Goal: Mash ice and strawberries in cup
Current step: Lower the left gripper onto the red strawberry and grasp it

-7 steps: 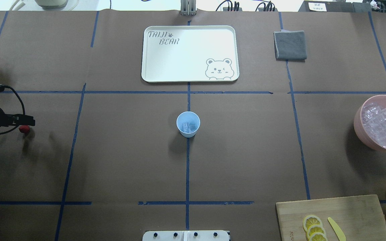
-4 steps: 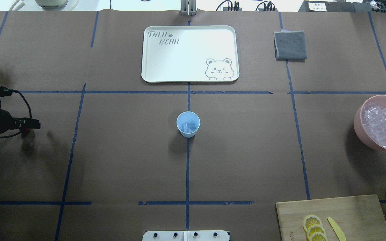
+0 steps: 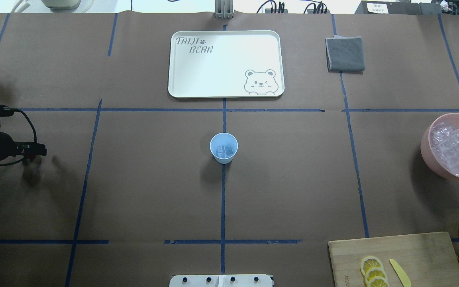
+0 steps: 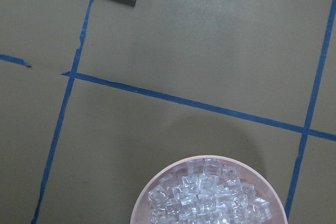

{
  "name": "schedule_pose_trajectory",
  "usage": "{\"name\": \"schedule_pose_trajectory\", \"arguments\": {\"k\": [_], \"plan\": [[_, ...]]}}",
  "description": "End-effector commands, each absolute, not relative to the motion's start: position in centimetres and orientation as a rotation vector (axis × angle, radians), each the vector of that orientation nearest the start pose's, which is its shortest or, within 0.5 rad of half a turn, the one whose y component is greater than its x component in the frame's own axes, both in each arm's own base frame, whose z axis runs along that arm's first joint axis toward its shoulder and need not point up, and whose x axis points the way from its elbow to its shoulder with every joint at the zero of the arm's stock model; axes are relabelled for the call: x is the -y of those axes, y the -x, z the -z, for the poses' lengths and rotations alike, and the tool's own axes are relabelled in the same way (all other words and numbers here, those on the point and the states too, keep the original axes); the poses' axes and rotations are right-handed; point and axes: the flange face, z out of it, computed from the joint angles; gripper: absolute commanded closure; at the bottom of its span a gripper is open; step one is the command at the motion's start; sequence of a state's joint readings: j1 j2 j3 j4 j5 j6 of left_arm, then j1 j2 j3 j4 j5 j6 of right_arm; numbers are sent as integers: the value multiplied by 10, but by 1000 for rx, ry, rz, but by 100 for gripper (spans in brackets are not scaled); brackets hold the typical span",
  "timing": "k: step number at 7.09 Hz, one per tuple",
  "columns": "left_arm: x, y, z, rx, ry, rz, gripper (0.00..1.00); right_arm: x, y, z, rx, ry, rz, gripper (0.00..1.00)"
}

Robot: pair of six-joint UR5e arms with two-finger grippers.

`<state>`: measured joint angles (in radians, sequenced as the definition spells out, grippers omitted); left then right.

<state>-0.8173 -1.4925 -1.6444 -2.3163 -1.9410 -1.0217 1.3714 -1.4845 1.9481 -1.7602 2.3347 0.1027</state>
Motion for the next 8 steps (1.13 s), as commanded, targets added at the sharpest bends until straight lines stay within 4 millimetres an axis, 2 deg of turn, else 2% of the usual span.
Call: {"name": "schedule_pose_trajectory", "arguments": {"k": [1, 3, 5, 6, 7, 8], "plan": [[427, -265, -591, -789, -186, 118, 17, 506, 37, -452, 791, -144, 196, 1], [427, -264, -591, -788, -188, 123, 57, 506, 36, -453, 790, -143, 196, 1], [426, -262, -588, -788, -193, 125, 88, 505, 36, -455, 790, -138, 194, 1], [426, -260, -585, -793, -192, 123, 96, 505, 36, -455, 790, -138, 194, 1], [425, -255, -562, -835, -188, 113, 100, 504, 36, -456, 790, -137, 193, 1], [436, -240, -541, -853, -164, 137, 100, 504, 36, -458, 789, -134, 194, 1]]}}
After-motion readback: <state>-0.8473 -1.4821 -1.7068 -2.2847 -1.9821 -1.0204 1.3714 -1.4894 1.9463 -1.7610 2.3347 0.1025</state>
